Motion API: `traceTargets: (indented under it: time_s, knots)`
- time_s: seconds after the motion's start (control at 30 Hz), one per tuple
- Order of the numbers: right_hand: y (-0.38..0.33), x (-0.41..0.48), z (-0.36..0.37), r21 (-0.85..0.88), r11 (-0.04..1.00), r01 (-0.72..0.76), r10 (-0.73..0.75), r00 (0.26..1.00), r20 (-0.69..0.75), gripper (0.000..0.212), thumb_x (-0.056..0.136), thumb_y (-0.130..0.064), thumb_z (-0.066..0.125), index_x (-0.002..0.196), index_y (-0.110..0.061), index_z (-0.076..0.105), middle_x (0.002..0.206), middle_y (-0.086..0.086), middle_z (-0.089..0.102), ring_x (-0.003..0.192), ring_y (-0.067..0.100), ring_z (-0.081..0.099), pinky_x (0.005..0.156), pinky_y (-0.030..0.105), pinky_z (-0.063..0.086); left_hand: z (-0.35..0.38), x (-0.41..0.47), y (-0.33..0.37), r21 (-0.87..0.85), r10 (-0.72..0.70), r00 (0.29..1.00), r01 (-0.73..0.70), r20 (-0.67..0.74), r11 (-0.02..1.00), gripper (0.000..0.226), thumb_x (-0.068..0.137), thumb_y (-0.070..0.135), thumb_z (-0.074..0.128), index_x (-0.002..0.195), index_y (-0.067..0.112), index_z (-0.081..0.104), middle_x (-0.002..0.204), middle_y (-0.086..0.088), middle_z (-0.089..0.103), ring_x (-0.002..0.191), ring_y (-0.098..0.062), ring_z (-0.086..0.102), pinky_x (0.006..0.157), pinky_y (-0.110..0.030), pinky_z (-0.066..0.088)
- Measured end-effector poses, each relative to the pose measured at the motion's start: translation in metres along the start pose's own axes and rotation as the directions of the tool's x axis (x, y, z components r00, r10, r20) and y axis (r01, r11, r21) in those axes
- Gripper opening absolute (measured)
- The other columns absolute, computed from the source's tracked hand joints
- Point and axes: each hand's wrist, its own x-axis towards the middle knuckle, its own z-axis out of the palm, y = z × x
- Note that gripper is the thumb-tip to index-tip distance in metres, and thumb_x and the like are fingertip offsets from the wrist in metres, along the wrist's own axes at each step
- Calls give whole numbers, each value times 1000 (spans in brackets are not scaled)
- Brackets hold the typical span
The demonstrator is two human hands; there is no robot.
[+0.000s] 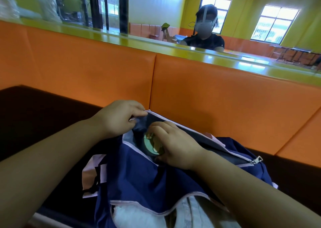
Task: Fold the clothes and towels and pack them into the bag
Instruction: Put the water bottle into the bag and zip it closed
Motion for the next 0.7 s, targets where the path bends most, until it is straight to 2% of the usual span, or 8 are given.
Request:
traceTargets:
  time_s: [0.1, 0.17, 0.27, 0.33, 0.4, 0.43, 0.57, 0.7]
  knots:
    - [-1, 3, 6, -35, 998, 47, -50, 994, -101, 68, 60, -10, 81, 120, -4, 51, 129, 15, 52, 119, 34, 45, 87, 45, 51, 3, -6, 7, 57, -50, 990, 43, 135, 997, 74, 77, 10, 67, 142, 27, 37, 142, 14, 36, 119, -9, 46, 95, -23, 41]
    - [1, 5, 15, -71, 995, 72, -84, 978, -190, 63, 59, -6, 79, 115, -3, 51, 124, 17, 56, 114, 34, 48, 81, 42, 55, 5, -12, 11, 106, -113, 967, 91, 229, 990, 91, 74, 11, 68, 147, 33, 19, 147, 22, 19, 117, -9, 46, 90, -29, 47]
    - [1, 8, 22, -80, 992, 95, -107, 981, -160, 62, 56, -5, 81, 112, -1, 56, 122, 19, 59, 115, 36, 52, 80, 39, 55, 5, -18, 9, 132, -152, 947, 118, 283, 984, 101, 72, 15, 72, 149, 34, 9, 151, 26, 5, 127, -8, 38, 93, -22, 43]
    - [0, 7, 26, -67, 995, 78, -82, 995, -64, 60, 62, -4, 79, 117, -1, 57, 132, 20, 53, 123, 37, 48, 86, 43, 54, 1, -20, 6, 132, -151, 944, 117, 293, 984, 104, 71, 20, 75, 149, 36, 7, 153, 27, 3, 134, -6, 29, 97, -19, 37]
    - [1, 4, 28, -65, 997, 36, -34, 999, 29, 53, 76, -10, 71, 126, -5, 55, 145, 19, 36, 134, 37, 33, 93, 47, 50, -1, -19, 4, 134, -146, 945, 111, 294, 985, 106, 69, 24, 77, 149, 36, 8, 154, 26, 2, 137, -5, 25, 100, -20, 36]
    - [1, 2, 28, -84, 996, 16, -12, 999, 42, 49, 79, -16, 69, 125, -7, 56, 145, 21, 34, 133, 40, 32, 90, 48, 51, -1, -19, 4, 135, -142, 946, 106, 292, 985, 107, 68, 25, 77, 148, 36, 9, 154, 26, 3, 137, -5, 25, 101, -21, 36]
    - [6, 0, 35, -161, 985, 55, -55, 998, 1, 34, 71, -24, 74, 103, -12, 72, 114, 16, 56, 98, 37, 55, 66, 40, 56, 3, -17, 2, 109, -118, 956, 91, 269, 990, 107, 65, 24, 79, 148, 35, 13, 152, 27, 8, 135, -2, 26, 101, -20, 35]
    - [7, -2, 37, -135, 990, 43, -39, 999, 30, 30, 75, -22, 72, 105, -15, 72, 115, 10, 61, 99, 33, 58, 64, 38, 57, 11, -19, -3, 78, -109, 969, 93, 220, 993, 98, 66, 18, 79, 146, 33, 25, 151, 20, 21, 134, -2, 27, 102, -16, 29]
